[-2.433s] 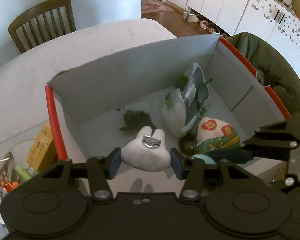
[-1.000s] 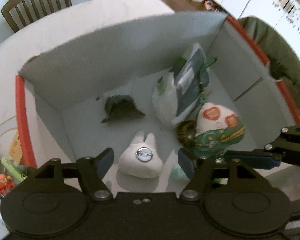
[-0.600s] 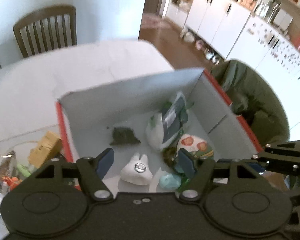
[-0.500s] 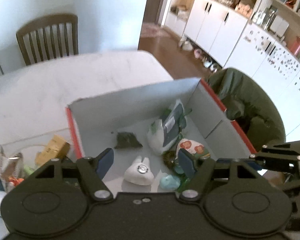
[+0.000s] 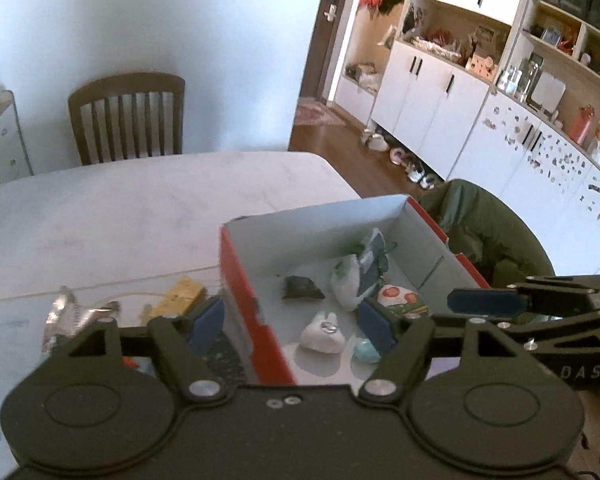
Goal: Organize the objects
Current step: 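Move both open tools back over the remaining table items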
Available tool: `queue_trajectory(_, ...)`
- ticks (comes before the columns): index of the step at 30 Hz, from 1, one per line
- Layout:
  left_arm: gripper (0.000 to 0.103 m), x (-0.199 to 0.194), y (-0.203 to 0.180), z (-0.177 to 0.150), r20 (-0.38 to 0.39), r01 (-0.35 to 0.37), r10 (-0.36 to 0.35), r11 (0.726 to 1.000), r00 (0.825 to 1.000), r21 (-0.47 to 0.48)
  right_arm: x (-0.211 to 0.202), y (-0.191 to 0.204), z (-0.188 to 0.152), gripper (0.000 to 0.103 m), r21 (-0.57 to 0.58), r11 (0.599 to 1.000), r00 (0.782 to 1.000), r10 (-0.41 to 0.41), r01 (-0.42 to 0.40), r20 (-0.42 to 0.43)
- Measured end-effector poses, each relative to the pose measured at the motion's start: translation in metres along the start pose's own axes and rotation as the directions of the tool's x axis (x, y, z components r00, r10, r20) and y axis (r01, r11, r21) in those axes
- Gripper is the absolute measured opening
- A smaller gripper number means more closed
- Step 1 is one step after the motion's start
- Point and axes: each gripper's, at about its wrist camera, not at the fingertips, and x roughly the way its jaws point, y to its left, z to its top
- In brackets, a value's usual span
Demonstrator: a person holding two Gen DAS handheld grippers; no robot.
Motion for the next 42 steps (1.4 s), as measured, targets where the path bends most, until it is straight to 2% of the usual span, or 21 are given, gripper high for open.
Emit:
queue_trajectory(2,0.079,-0.010,0.008,-0.003,0.016,0.000,0.000,1.000,1.000,0.001,0.000,0.010,-0.001,0.046,0.013,1.000,1.000,0.011,-0.011,0.004)
queue_trajectory(11,0.089,-0.040,0.058,-0.020,0.055,-0.044,0.044,0.999,0.998,-0.006,0.009,0.058,-0.003,0.067,0.018,1.000,0.999,0.009,-0.010,0.045)
queue_trajectory(15,0.101,-0.050,0.080,-0.027,0.073,-0.062,0.062,0.998,0.995,-0.008,0.019,0.081,-0.002,0.078,-0.005,1.000,0.999,0.008,-0.008,0.049)
queue_trajectory(19,0.102,-0.055,0.105,-0.034,0.091,-0.067,0.070,0.997,0.993,-0.033,0.034,0.104,0.000,0.081,-0.022,1.000,0.999,0.005,-0.004,0.032)
queue_trajectory(27,0.102,-0.053,0.157,-0.049,0.059,-0.083,0.087,0.995,0.994,-0.062,0.073,0.137,0.003,0.081,-0.022,1.000,1.000,-0.018,0.018,0.000)
queue_trajectory(32,0.102,-0.041,0.188,-0.063,0.029,-0.120,0.122,0.991,0.992,-0.057,0.098,0.154,0.000,0.081,-0.040,0.998,0.998,-0.058,0.056,-0.034)
queue_trajectory(36,0.102,-0.025,0.206,-0.076,0.006,-0.156,0.157,0.987,0.988,-0.034,0.123,0.171,-0.014,0.081,-0.069,0.995,0.993,-0.079,0.073,-0.093)
queue_trajectory(42,0.102,0.000,0.225,-0.092,-0.037,-0.106,0.104,0.994,0.994,-0.035,0.158,0.186,-0.041,0.081,-0.101,0.992,0.978,-0.098,0.080,-0.186)
